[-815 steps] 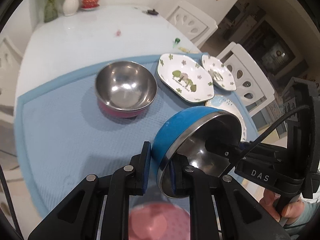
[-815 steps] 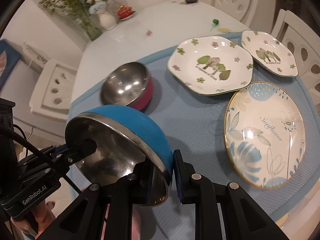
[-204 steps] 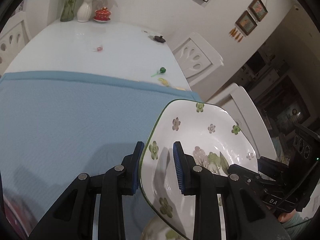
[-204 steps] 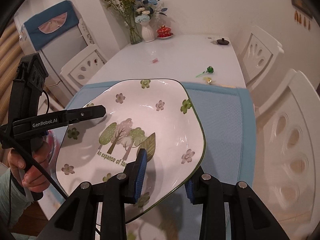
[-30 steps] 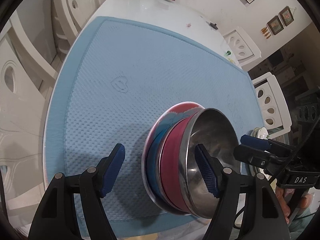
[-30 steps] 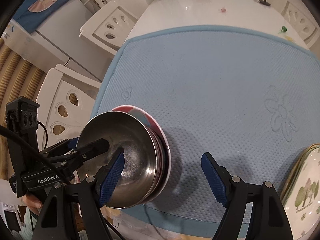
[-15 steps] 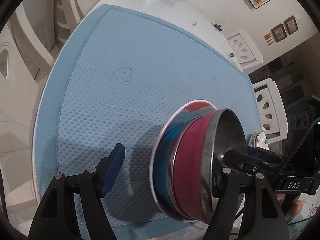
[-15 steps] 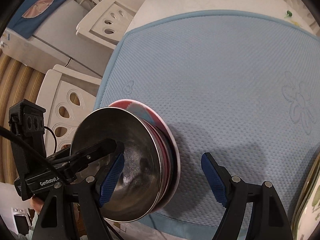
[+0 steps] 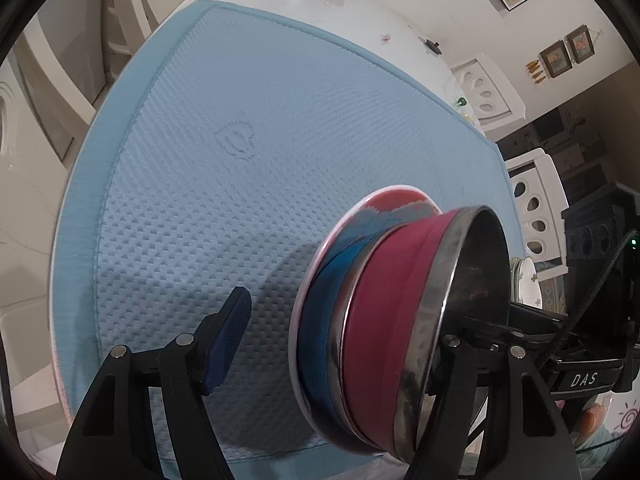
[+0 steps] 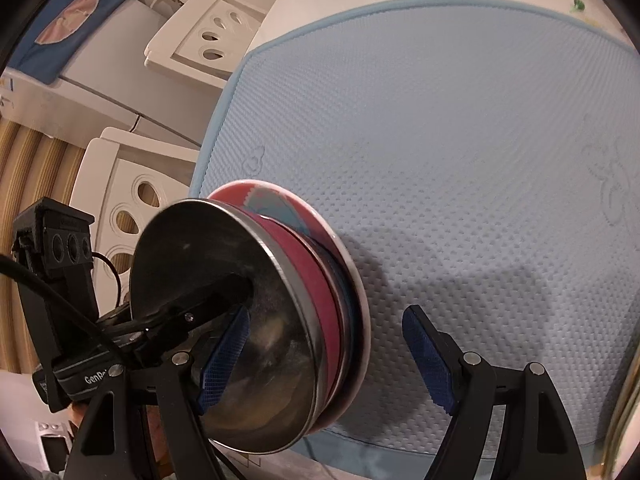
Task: Organize plates and bowls
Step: 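Lift the bowl stack with both grippers and carry it over the plate stack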
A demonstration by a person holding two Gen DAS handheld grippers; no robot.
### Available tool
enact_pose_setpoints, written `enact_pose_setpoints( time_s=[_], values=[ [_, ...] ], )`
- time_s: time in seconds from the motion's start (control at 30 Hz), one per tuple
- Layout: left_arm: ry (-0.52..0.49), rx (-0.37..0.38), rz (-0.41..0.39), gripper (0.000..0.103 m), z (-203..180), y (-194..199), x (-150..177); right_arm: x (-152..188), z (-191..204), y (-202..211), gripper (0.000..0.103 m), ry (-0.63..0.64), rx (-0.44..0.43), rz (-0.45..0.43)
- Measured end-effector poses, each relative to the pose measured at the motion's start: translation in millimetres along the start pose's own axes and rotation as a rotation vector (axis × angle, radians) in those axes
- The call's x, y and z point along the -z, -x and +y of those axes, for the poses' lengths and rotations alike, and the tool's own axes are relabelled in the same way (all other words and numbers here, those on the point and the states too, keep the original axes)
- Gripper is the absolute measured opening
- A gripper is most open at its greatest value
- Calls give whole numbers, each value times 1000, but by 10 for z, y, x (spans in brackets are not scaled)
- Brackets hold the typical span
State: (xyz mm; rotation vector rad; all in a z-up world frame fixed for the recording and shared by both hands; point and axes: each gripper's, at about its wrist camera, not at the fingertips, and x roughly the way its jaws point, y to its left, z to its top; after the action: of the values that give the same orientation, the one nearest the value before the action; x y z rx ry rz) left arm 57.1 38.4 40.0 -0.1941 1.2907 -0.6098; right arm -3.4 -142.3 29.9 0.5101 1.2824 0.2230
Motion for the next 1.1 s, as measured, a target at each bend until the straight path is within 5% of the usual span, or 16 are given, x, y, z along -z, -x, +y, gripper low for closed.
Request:
enact_pose_setpoints(
  time_s=[0.5, 0.57, 1.1],
  values=[
    [84, 90, 19, 63, 77, -111, 6, 28, -215, -164, 56, -144, -168, 71],
    [82, 118, 18, 56, 50, -118, 13, 41, -222, -145, 55, -142, -169, 66],
    [74, 48, -73, 52, -134, 92, -97, -68, -11, 79, 53, -78, -97, -17]
  ],
)
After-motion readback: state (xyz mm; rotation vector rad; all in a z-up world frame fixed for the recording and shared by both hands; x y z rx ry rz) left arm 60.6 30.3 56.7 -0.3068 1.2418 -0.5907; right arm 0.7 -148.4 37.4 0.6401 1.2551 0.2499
